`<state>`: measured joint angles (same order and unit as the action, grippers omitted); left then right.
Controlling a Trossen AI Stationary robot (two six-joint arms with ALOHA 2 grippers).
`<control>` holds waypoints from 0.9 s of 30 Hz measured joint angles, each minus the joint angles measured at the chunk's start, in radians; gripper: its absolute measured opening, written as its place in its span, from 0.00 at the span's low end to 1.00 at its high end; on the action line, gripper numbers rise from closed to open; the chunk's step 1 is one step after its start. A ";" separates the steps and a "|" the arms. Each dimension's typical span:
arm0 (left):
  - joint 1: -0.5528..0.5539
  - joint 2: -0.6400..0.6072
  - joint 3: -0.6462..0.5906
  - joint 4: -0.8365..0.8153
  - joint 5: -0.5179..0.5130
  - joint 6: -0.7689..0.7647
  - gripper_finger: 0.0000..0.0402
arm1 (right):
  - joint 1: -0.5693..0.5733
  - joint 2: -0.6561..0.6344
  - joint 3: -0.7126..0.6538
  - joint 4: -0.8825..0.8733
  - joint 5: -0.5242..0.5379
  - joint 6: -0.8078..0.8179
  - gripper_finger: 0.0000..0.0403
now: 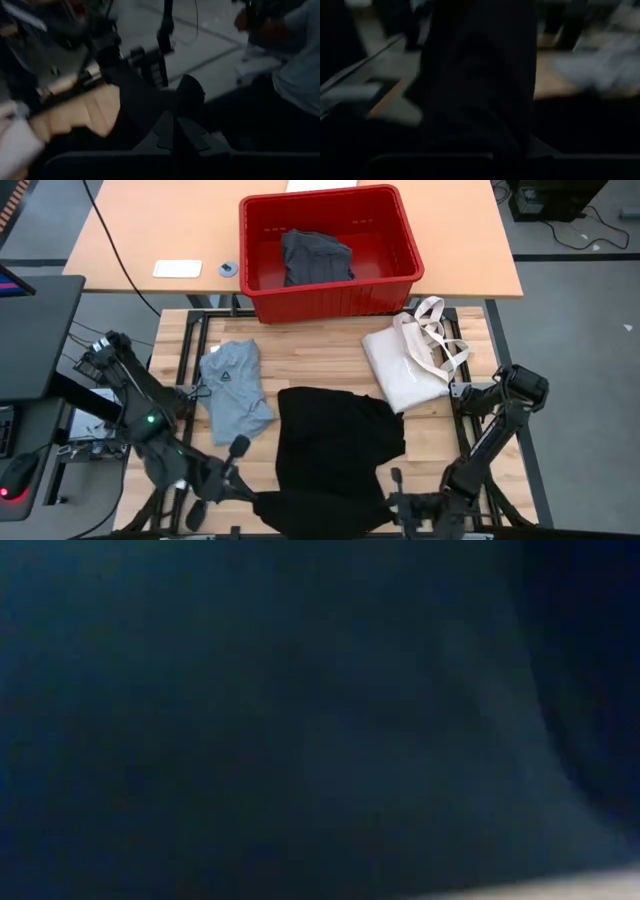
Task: Fold Laundry from Bin
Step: Fold the black shirt
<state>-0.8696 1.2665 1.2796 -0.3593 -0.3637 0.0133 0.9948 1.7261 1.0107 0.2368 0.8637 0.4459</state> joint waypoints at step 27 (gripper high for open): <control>0.005 0.487 -0.011 0.130 0.223 -0.104 0.02 | -0.110 -0.011 -0.001 -0.178 -0.735 0.275 0.03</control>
<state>-0.8650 1.7539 1.2682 -0.2297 -0.1411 -0.0907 0.8845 1.7149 1.0100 0.0584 0.1286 0.7212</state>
